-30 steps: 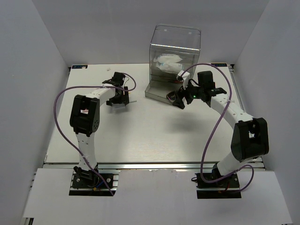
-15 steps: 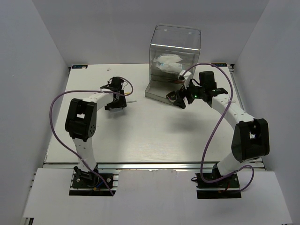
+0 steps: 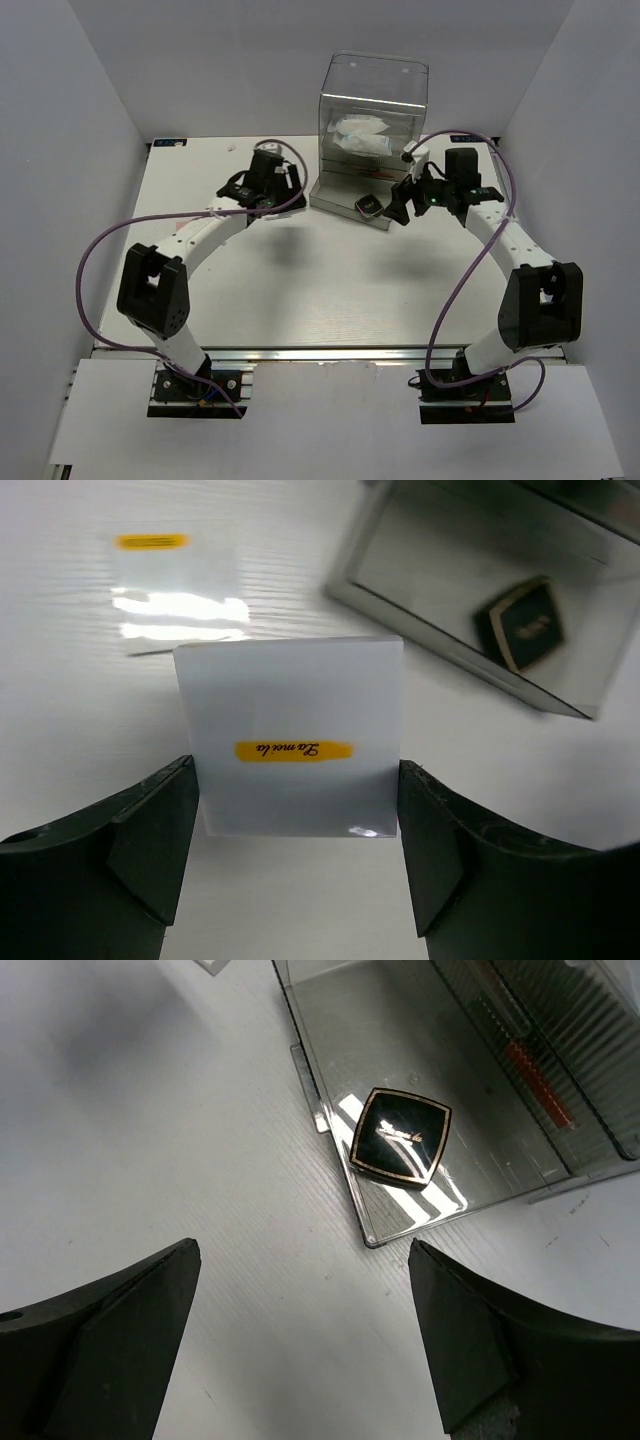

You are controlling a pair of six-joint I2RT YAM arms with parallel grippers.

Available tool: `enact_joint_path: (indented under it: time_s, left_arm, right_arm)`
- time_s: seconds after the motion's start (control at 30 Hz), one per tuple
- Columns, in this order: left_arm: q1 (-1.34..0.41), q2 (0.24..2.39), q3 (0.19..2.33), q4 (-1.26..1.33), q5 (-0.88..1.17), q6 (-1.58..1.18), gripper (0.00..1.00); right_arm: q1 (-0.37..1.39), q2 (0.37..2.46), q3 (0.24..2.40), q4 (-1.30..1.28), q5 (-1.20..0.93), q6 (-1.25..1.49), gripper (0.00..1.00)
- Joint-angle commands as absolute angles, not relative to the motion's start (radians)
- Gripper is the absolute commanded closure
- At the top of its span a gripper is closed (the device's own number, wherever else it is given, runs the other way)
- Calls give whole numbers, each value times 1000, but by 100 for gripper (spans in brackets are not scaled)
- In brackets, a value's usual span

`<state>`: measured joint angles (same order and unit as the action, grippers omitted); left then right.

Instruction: Organize the makeup

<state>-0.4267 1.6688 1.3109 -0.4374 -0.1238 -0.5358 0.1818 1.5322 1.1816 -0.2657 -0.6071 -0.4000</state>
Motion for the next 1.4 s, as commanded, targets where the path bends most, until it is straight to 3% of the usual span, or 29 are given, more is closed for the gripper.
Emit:
enact_joint_path:
  time_s: [0.0, 0.43, 0.83, 0.97, 1.0, 1.1, 1.37]
  left_arm:
    - [-497, 1690, 1402, -339, -58, -554, 86]
    - [-578, 1979, 1735, -270, -14, -546, 85]
    - [-621, 2175, 1879, -178, -26, -539, 81]
    - [-632, 2212, 1901, -212, -67, -496, 67]
    - [-632, 2215, 1895, -213, -78, -492, 56]
    - [-632, 2226, 1879, -213, -100, -476, 38]
    - [-632, 2233, 1887, -206, -103, -472, 13]
  right_arm:
    - [149, 1494, 1218, -247, -641, -356, 11]
    - [94, 1448, 1190, -207, -644, -304, 11]
    - [69, 1411, 1132, -176, -638, -276, 11]
    - [57, 1411, 1124, -175, -644, -278, 11]
    - [55, 1413, 1123, -176, -644, -279, 11]
    - [55, 1420, 1121, -176, -655, -293, 11]
    - [58, 1447, 1126, -233, -710, -348, 11]
